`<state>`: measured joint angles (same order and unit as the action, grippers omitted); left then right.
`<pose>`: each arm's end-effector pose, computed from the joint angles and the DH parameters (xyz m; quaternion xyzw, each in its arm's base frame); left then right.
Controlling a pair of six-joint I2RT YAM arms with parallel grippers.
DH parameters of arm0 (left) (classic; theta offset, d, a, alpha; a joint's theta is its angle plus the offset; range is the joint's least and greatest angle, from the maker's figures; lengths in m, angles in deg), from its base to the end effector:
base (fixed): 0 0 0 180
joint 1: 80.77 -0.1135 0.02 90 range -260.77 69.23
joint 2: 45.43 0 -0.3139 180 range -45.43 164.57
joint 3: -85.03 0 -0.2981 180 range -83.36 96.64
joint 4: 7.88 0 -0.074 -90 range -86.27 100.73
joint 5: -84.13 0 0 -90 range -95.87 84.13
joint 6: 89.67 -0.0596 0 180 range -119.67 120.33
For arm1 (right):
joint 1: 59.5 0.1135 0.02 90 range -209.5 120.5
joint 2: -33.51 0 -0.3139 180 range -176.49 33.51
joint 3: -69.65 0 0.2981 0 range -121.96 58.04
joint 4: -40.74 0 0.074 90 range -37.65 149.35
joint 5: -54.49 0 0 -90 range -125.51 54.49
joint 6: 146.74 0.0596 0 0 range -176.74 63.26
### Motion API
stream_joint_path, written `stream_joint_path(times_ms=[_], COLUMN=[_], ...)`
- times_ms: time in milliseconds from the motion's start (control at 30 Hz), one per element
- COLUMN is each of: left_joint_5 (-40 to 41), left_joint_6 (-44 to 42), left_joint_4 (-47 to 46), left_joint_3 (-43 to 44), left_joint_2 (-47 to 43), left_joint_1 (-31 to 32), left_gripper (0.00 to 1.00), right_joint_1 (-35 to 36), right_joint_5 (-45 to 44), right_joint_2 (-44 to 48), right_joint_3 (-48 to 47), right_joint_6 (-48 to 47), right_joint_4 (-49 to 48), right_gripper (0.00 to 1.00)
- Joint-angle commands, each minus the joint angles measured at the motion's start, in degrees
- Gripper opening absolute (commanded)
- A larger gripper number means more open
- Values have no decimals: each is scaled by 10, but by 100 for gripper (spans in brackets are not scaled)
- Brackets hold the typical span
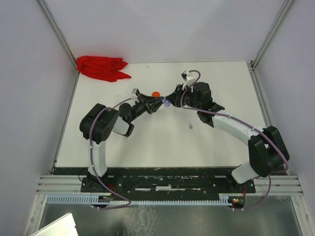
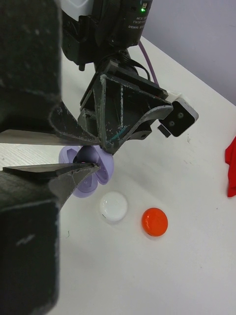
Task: Insert the wireless bluetooth earbuds into the charging case
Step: Place the earbud in the charging case.
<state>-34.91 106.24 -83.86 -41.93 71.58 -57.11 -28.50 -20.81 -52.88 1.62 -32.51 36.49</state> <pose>0.3701 -0.1937 0.1515 -0.2539 0.5870 -0.7479 0.1778 0.3444 0.2246 0.3008 -0.1247 0.7761 0.3721 0.4936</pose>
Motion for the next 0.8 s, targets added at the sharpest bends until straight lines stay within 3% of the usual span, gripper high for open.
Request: stream_joint_path(times_ms=[0,500,633,767], left_joint_5=[6,9,11,11], left_joint_6=[25,26,27,26], left_joint_4=[-115,-115,-115,-115], left_joint_3=[16,15,18,19], left_joint_2=[-32,-43,-45,-45], left_joint_1=[4,3,3,3], left_gripper=[3,3,3,3], right_joint_1=[-2,-2,-2,-2], right_joint_5=[-9,-29,-42,-51], right_joint_2=[-3,2,6,11], right_joint_3=[2,3,4,7], right_joint_6=[4,2,-1,-8], right_joint_4=[-28,-14,-6,-4], right_gripper=[1,2,9,23])
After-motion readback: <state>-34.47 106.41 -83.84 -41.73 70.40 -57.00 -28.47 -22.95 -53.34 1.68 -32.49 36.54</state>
